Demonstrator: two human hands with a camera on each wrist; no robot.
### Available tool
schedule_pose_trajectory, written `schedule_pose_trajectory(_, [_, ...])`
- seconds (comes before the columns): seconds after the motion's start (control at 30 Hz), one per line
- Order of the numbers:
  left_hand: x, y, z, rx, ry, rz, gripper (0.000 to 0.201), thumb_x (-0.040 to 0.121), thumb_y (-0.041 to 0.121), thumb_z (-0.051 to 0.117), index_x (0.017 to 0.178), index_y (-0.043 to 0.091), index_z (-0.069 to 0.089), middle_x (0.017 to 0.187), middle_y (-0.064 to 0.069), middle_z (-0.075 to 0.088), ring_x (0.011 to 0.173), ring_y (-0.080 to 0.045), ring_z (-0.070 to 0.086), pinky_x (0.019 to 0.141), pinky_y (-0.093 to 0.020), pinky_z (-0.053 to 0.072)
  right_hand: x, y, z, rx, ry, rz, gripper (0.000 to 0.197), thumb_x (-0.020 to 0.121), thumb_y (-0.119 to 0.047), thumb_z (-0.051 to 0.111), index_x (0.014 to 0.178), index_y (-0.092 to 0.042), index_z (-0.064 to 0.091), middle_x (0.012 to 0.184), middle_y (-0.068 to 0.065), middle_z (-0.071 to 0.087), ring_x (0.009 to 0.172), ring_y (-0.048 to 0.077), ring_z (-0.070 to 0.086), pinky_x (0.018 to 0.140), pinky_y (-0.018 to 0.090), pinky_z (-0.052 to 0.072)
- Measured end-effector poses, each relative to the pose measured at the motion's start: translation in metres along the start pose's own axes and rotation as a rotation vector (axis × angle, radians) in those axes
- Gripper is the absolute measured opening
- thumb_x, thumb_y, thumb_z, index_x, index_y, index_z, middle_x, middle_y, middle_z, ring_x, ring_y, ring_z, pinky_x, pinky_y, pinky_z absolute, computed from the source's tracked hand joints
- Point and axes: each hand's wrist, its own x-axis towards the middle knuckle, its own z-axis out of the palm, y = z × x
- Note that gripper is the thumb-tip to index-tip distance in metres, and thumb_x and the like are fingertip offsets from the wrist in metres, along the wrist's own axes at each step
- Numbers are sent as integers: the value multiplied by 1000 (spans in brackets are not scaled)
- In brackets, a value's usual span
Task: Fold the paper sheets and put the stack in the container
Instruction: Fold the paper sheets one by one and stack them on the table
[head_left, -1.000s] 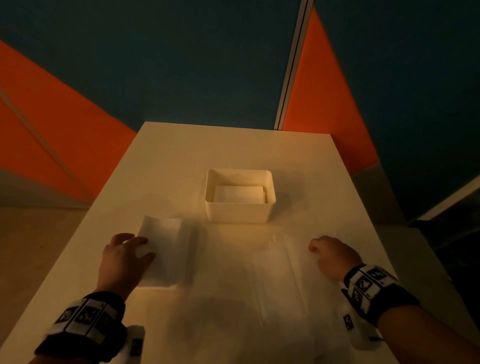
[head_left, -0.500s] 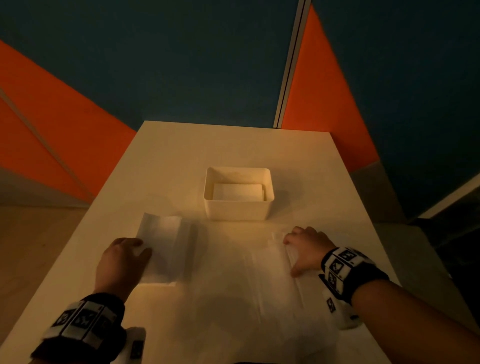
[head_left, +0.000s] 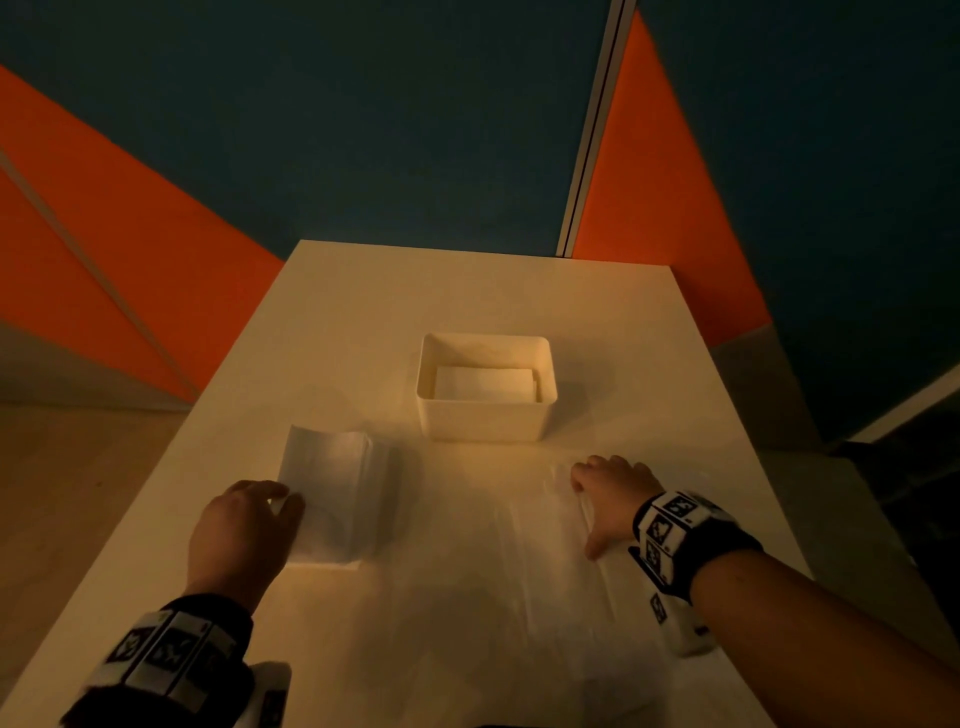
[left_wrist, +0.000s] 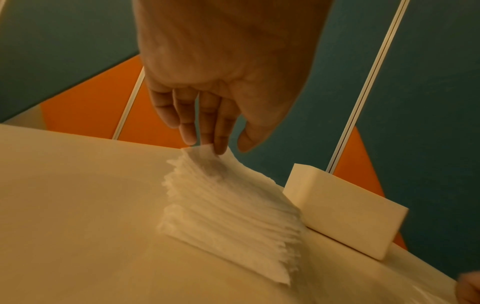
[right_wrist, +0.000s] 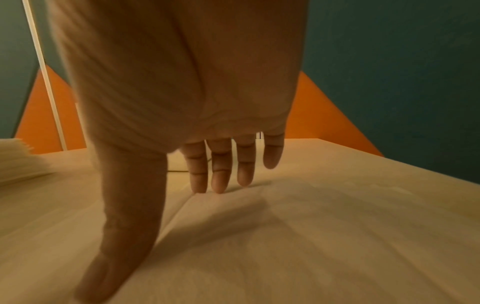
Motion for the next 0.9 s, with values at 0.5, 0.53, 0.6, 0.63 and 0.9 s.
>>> schedule_pose_trajectory(0.5, [-1, 5, -1, 141, 9, 76, 39, 82, 34, 67, 116, 15, 65, 138, -16, 45, 118, -42, 44, 92, -52, 43, 0, 0, -2, 34, -17, -13, 75, 58, -44, 86, 116, -25, 43, 126, -1, 47, 118, 24, 42, 98, 41, 35])
schedule_pose_trajectory(0.53, [-1, 8, -2, 146, 17, 82, 41, 82, 35, 67, 117, 16, 64, 139, -16, 43, 119, -43, 43, 92, -54, 42, 0, 0, -2, 33, -22, -14, 76, 58, -45, 85, 119, -26, 43, 127, -1, 46, 119, 24, 41, 98, 41, 35])
schedule_pose_trajectory(0.6, [0, 12, -1, 155, 19, 100, 43, 81, 37, 67, 119, 17, 63, 139, -16, 41, 121, -43, 42, 93, -55, 42, -1, 1, -3, 32, -24, -15, 76, 58, -45, 85, 120, -26, 44, 127, 0, 44, 119, 24, 41, 98, 41, 36])
schedule_pose_trajectory(0.63, [0, 14, -1, 162, 16, 112, 43, 81, 37, 67, 119, 17, 63, 139, -16, 41, 121, -43, 41, 93, -56, 42, -1, 1, -3, 31, -25, -14, 76, 59, -45, 85, 119, -26, 45, 127, 0, 44, 119, 24, 40, 98, 41, 36])
schedule_pose_trajectory(0.9, [-2, 29, 1, 185, 3, 189, 44, 80, 38, 69, 119, 21, 62, 140, -14, 40, 125, -41, 38, 97, -58, 38, -3, 1, -2, 29, 25, -38, 69, 51, -45, 86, 97, -30, 36, 115, -3, 42, 112, 23, 40, 91, 42, 37])
